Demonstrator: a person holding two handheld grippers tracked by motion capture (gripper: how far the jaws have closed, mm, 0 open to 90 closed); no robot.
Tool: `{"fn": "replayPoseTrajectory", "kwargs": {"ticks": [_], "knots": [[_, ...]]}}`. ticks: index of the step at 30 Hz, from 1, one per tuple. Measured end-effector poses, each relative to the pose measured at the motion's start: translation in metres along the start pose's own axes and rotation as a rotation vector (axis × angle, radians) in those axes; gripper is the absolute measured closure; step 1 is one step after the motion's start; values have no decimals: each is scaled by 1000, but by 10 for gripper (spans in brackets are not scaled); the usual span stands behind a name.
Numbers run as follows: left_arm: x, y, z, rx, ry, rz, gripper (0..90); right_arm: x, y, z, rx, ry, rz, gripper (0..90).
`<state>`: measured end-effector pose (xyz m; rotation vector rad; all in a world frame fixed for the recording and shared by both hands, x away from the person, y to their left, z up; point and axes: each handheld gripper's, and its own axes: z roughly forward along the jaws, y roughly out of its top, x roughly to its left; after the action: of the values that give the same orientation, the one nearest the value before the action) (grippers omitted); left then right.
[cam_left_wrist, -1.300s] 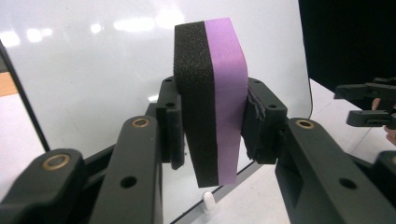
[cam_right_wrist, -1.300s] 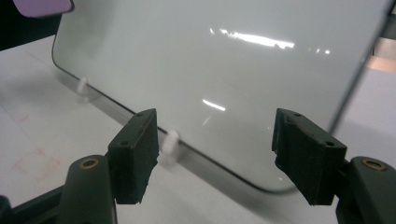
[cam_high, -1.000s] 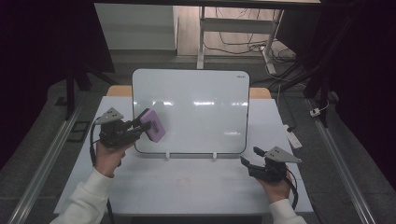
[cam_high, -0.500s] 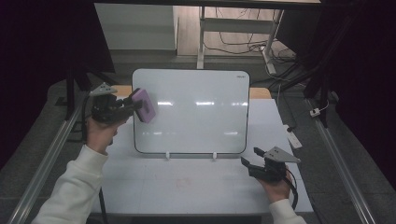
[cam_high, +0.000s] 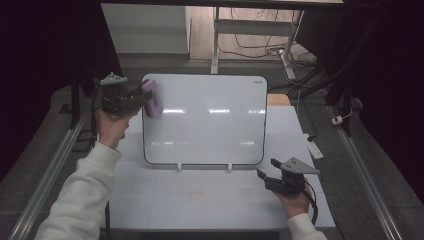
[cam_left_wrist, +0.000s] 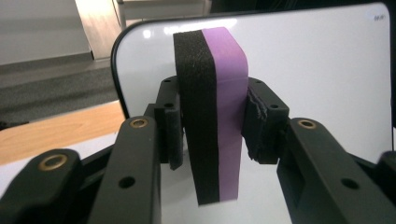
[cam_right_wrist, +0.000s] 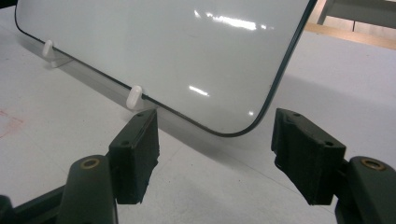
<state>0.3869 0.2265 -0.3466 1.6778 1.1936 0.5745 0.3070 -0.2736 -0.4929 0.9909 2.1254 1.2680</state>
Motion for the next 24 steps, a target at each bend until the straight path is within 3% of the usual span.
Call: {"fn": "replayPoseTrajectory", "kwargs": {"ticks": [3,9,13,24], "knots": [[-3,3,6,-17,15,2,605,0,-1,1,4,0,-2,316],[-7,6,20,-30,100,41,612,-1,0,0,0,0,-2,314],[-8,5,28,-25,116,48,612,-2,0,-1,-2,-4,-2,313],[-15,3,32,-20,121,86,560,-1,0,0,2,-5,-8,312]]}}
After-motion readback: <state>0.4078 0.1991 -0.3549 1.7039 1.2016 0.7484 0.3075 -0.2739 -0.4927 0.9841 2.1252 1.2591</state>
